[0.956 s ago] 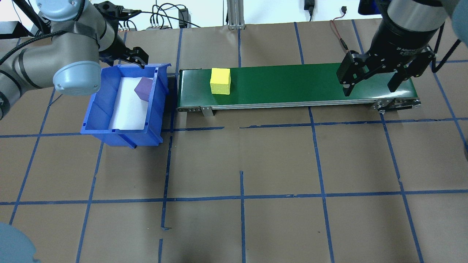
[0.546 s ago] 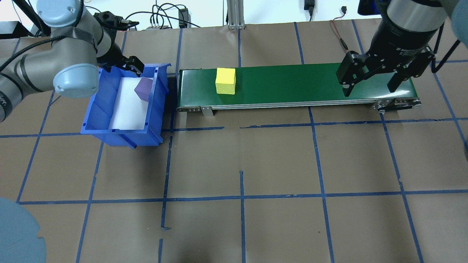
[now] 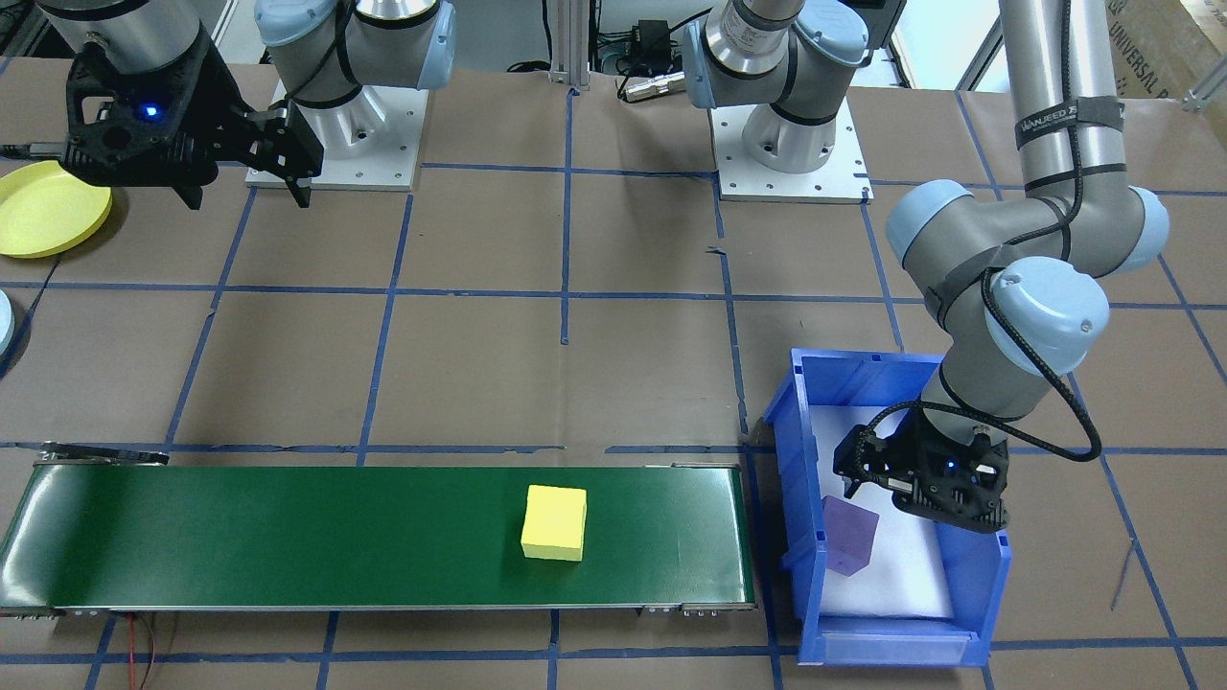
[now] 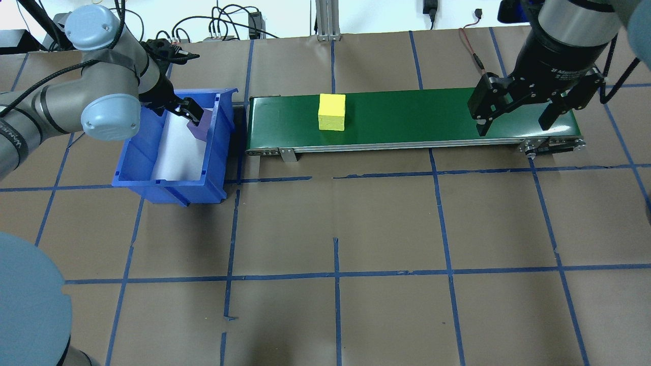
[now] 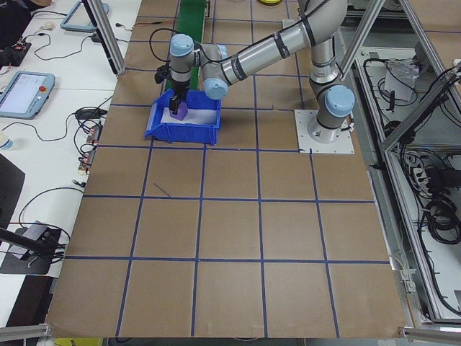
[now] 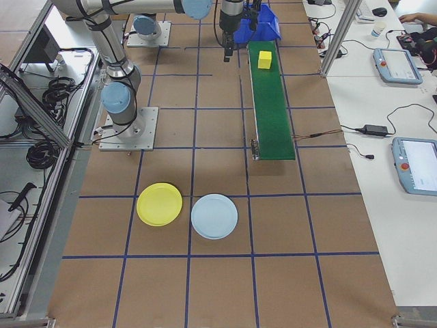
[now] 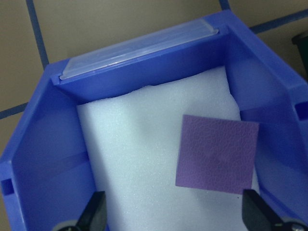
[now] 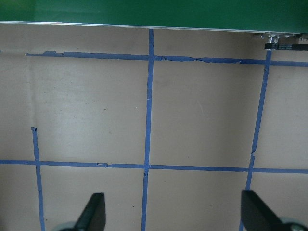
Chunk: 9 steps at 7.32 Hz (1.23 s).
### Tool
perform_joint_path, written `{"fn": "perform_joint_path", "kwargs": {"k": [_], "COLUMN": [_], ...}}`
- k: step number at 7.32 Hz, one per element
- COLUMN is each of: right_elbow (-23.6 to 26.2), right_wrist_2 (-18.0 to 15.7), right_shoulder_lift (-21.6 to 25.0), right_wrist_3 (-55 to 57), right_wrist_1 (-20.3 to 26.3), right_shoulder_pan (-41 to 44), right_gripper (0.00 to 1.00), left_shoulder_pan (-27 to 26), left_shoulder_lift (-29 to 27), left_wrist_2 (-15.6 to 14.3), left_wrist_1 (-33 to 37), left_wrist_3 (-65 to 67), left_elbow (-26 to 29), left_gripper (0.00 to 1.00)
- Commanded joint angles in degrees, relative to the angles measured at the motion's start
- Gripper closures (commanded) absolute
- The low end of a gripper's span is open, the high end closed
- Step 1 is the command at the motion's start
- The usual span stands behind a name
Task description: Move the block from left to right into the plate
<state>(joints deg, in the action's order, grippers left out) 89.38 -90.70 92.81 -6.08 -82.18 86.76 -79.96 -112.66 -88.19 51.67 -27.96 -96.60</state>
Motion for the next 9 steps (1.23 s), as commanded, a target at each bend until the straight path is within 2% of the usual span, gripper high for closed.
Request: {"fn": "perform_joint_path", "kwargs": {"k": [1, 2, 4, 7, 9], "right_elbow": [0.0, 0.0, 0.1, 0.1, 0.1], "right_wrist_2": [-0.1, -0.1, -0.1, 0.0, -0.1], "right_shoulder_lift": [0.0, 0.0, 0.0, 0.1, 0.0], "right_wrist_3": [-0.1, -0.1, -0.1, -0.1, -0.1], "right_wrist_1": [0.0, 0.1, 0.0, 0.0, 0.1], "right_shoulder_pan": [0.0, 0.0, 0.0, 0.0, 0.1], "right_gripper": [0.0, 0.0, 0.0, 0.0, 0.0], "left_shoulder_pan": [0.4, 0.4, 0.5, 3.0, 3.1], "left_shoulder_lift": [-0.2, -0.4, -0.8, -0.8, -0.9], "left_wrist_2": [2.6, 3.7, 3.9, 7.5, 7.6], "left_wrist_1": [1.1, 1.5, 2.1, 3.6, 3.6], "left_wrist_3": [-0.2, -0.3, -0.3, -0.9, -1.0], "left_elbow": [0.0, 0.0, 0.0, 0.3, 0.1], "left_gripper": [0.0, 0.0, 0.0, 0.0, 0.0]}}
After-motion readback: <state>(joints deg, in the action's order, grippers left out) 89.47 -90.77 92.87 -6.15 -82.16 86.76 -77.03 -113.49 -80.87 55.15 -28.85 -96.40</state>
